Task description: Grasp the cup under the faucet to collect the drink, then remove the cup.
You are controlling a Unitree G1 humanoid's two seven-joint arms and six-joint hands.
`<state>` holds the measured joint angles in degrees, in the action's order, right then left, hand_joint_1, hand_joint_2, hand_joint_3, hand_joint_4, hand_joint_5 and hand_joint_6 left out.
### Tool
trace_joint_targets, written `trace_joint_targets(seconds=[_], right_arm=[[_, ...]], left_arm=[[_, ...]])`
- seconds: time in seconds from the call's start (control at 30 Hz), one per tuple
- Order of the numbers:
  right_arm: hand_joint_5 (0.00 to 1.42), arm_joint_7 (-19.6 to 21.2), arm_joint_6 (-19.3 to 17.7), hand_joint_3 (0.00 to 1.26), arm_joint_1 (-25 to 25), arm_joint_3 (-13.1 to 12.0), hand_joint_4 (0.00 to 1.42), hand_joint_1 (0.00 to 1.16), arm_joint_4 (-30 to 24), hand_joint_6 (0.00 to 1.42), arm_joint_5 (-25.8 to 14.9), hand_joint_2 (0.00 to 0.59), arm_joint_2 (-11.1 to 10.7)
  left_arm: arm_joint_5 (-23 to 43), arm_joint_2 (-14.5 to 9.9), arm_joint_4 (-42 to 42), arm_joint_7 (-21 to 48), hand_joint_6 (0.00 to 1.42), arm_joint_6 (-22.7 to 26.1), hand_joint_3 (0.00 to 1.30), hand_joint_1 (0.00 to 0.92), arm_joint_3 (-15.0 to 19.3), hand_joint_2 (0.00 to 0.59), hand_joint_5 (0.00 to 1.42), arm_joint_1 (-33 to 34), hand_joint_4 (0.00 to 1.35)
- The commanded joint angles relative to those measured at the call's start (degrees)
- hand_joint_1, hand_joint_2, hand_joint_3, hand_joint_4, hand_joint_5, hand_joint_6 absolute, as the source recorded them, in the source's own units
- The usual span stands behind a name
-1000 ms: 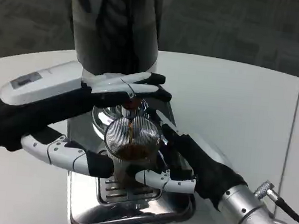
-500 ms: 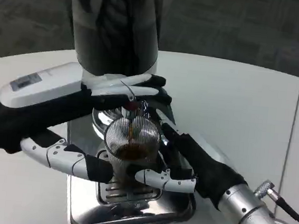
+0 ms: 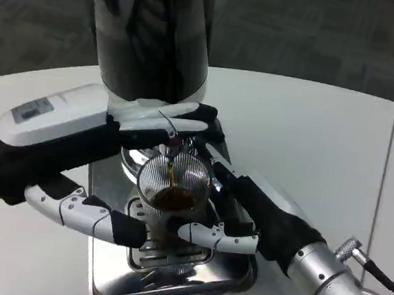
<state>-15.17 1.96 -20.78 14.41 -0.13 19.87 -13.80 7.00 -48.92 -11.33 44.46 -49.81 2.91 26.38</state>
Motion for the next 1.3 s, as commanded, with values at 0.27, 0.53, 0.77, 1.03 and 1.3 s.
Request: trace_joint_targets(seconds=[0.27,0.53,0.77,1.03,1.3], right_arm=[[0.00,0.37,-0.15,0.00,1.48,-0.02,0.00,0.58,-2.63,0.02,-0.47,0.205,0.49],[0.00,0.45,-0.10,0.00,1.31,-0.14,0.00,0.58,-3.19,0.03,-0.54,0.205,0.91],[0.00,0.50,-0.17,0.00,1.00,-0.13,0.00,0.58,-2.94,0.03,-0.43,0.205,1.28],[0.00,0.45,0.05,0.00,0.74,0.02,0.00,0.58,-2.80,0.03,-0.21,0.205,1.98],[0.00,0.73,0.24,0.00,0.40,0.39,0.00,0.58,-2.35,0.03,0.11,0.205,2.54]], left_arm=[[-2.92,-1.76,-1.70,1.53,0.09,1.59,0.16,0.000,-2.19,0.123,0.13,-2.90,0.04],[-2.80,-1.92,-1.64,1.25,0.09,1.80,0.16,0.000,-2.24,0.124,0.13,-3.09,0.04],[-3.61,-2.34,-1.62,0.95,0.09,1.11,0.17,0.000,-2.36,0.124,0.13,-3.37,0.04],[-3.82,-2.57,-1.64,0.57,0.09,1.06,0.17,0.000,-2.58,0.124,0.13,-3.72,0.04],[-2.75,-2.53,-1.73,0.38,0.09,1.95,0.17,0.000,-2.11,0.124,0.13,-4.17,0.04]])
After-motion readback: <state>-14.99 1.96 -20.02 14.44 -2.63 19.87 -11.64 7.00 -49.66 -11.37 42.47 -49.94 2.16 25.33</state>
